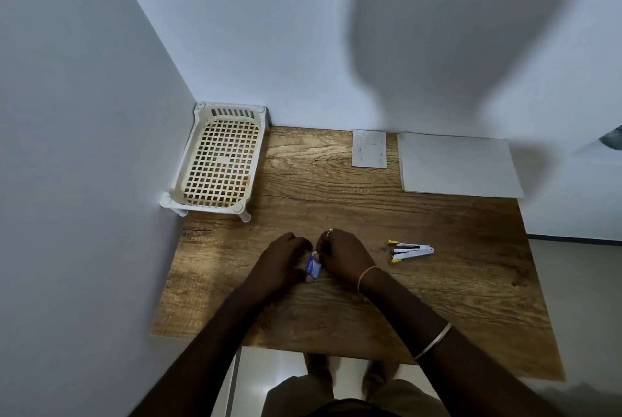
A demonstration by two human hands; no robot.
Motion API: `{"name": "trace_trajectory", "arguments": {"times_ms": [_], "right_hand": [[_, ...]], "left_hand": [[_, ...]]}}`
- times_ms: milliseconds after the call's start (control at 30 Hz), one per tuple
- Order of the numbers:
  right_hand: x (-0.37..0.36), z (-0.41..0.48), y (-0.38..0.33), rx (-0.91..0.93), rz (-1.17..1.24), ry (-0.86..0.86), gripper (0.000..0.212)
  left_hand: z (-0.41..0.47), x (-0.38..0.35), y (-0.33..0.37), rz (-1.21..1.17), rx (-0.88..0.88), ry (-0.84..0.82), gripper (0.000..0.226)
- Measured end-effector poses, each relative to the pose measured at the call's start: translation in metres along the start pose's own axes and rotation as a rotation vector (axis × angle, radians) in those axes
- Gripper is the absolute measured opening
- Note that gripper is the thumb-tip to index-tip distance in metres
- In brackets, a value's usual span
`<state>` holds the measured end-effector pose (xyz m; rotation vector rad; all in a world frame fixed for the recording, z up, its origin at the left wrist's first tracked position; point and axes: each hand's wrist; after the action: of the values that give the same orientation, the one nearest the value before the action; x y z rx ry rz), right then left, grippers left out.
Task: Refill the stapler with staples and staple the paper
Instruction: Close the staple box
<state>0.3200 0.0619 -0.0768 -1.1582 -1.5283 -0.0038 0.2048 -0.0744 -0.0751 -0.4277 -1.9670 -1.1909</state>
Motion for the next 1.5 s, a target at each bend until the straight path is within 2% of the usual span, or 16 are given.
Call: {"name": "trace_trajectory", "arguments": {"times_ms": [133, 300, 333, 433, 500, 600, 700, 833, 1200, 1300, 1500], "right_hand": [[-0.005, -0.004, 0.005, -0.012, 0.032, 0.035, 0.019], [0.0, -0.012, 0.012, -0.001, 0.059, 0.063, 0.022], [0.004, -0.015, 0.015, 0.024, 0.034, 0.071, 0.026], [0.027, -0.028, 0.027, 0.137, -0.098, 0.108, 0.044], [0.045, -0.04, 0.039, 0.198, -0.177, 0.158, 0.049], [0.071, -0.051, 0.061, 0.229, -0.306, 0.251, 0.038], [0.094, -0.057, 0.085, 0.183, -0.428, 0.251, 0.026], [0.108, -0.062, 0.116, 0.179, -0.48, 0.244, 0.033], [0.113, -0.055, 0.144, 0.106, -0.337, 0.16, 0.02], [0.114, -0.05, 0.147, 0.128, -0.333, 0.139, 0.022], [0.118, -0.045, 0.151, 0.167, -0.317, 0.088, 0.029]], "left_hand": [[-0.007, -0.009, 0.015, -0.043, 0.098, 0.052, 0.068], [-0.013, -0.025, 0.034, -0.003, 0.069, 0.162, 0.031], [-0.012, -0.025, 0.037, -0.023, 0.061, 0.185, 0.033], [-0.004, -0.021, 0.054, -0.073, 0.014, 0.191, 0.057], [0.003, -0.02, 0.07, -0.111, -0.036, 0.177, 0.062], [0.016, -0.027, 0.098, -0.105, -0.164, 0.118, 0.062], [0.028, -0.042, 0.125, -0.086, -0.27, 0.08, 0.06], [0.045, -0.063, 0.147, -0.033, -0.33, 0.064, 0.054], [0.057, -0.087, 0.157, 0.081, -0.358, 0.026, 0.057], [0.059, -0.088, 0.157, 0.091, -0.329, -0.005, 0.064], [0.063, -0.089, 0.158, 0.085, -0.318, 0.006, 0.063]]}}
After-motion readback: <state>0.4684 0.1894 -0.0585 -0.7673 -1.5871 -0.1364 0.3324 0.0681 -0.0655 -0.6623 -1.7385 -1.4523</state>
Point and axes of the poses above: each hand's wrist, its own z-axis towards the middle knuckle, its own x-axis out of the back of the hand, y = z × x, and after that the axes turned 4 degrees about y, right-handed
